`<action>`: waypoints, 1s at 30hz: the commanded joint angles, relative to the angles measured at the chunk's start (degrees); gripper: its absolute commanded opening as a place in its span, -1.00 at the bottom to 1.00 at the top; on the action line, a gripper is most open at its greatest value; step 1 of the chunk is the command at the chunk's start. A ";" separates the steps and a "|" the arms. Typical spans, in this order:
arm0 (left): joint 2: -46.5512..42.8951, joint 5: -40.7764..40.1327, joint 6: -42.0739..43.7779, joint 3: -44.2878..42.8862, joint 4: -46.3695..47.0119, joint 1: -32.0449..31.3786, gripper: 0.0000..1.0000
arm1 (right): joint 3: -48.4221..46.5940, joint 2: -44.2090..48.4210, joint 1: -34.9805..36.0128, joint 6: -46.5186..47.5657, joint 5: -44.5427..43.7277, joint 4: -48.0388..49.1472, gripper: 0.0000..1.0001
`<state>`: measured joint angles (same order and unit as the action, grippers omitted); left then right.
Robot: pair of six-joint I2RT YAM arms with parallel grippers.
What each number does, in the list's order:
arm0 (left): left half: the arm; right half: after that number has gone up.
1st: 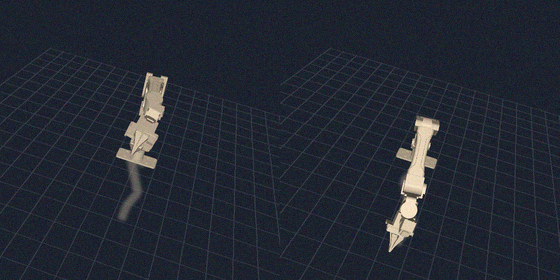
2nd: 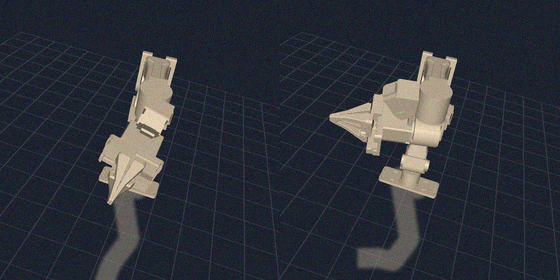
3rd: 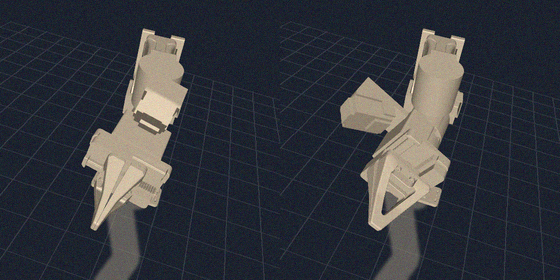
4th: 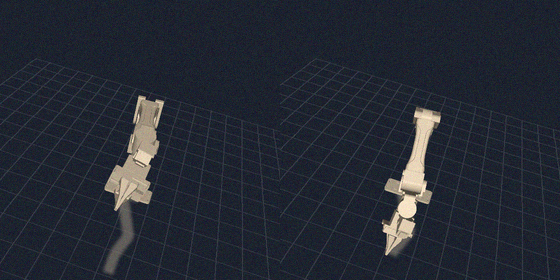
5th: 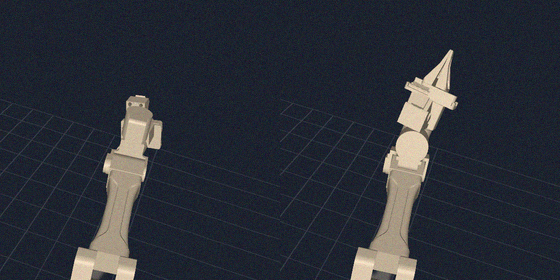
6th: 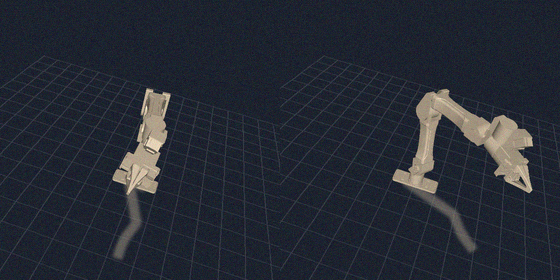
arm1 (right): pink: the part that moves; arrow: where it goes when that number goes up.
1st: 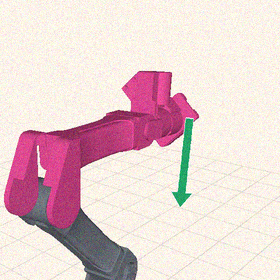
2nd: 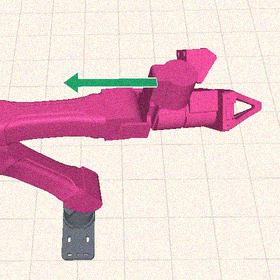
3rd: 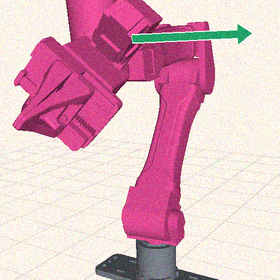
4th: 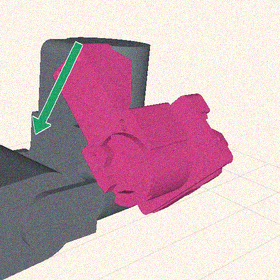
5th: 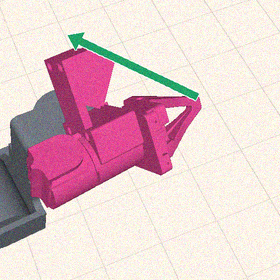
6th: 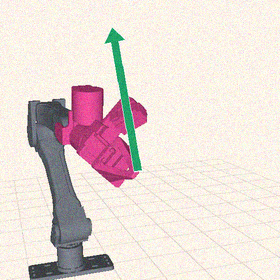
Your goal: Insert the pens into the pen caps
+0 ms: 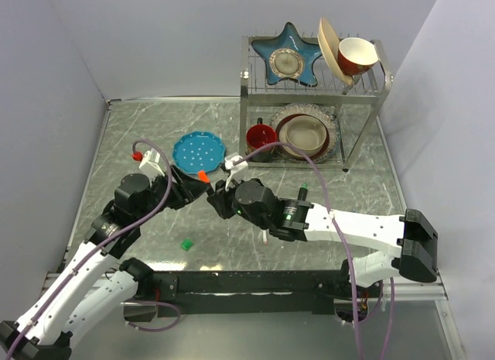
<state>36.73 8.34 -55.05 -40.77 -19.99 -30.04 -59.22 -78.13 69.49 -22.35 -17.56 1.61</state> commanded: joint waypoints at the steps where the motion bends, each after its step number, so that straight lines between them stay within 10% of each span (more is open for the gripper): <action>1: -2.01 3.44 4.24 -4.04 -0.40 -0.10 0.35 | 1.47 5.08 -0.32 0.64 0.42 7.18 -1.00; 30: -6.23 32.18 5.83 -0.71 34.49 -0.19 0.22 | 20.11 28.65 -0.32 -6.83 26.44 20.10 -1.00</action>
<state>30.33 36.88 -47.33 -42.33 7.66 -30.09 -40.05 -50.22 69.49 -27.94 6.57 18.04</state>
